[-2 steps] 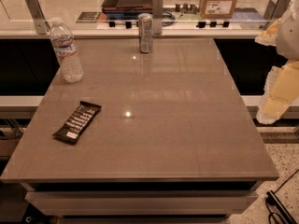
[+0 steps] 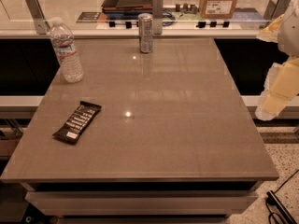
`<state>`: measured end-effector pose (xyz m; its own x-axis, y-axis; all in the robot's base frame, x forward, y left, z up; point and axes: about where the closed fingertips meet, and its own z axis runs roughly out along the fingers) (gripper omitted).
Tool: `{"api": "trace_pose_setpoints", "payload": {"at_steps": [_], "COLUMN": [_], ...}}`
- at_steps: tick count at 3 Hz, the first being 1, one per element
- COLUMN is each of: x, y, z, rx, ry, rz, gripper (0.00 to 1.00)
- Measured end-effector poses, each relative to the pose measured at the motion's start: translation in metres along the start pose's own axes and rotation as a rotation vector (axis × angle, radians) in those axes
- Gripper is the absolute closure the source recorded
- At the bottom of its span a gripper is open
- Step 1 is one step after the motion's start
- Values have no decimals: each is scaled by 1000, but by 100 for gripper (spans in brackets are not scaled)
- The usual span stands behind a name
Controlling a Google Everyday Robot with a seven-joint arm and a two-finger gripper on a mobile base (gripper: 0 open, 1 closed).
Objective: Move redbull can near rxbar chocolate
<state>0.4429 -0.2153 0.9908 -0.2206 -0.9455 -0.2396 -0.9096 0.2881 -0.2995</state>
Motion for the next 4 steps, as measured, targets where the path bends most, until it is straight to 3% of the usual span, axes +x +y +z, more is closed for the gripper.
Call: {"api": "trace_pose_setpoints", "payload": {"at_steps": [1, 2, 3, 4], "x": [7, 9, 3, -10], "y": [-11, -33, -67, -97], "z": [9, 22, 25, 25], "rx": [33, 101, 188, 256], "ry": [-77, -204, -307, -375], "rz": [81, 207, 282, 310], "gripper": [0, 0, 0, 0]}}
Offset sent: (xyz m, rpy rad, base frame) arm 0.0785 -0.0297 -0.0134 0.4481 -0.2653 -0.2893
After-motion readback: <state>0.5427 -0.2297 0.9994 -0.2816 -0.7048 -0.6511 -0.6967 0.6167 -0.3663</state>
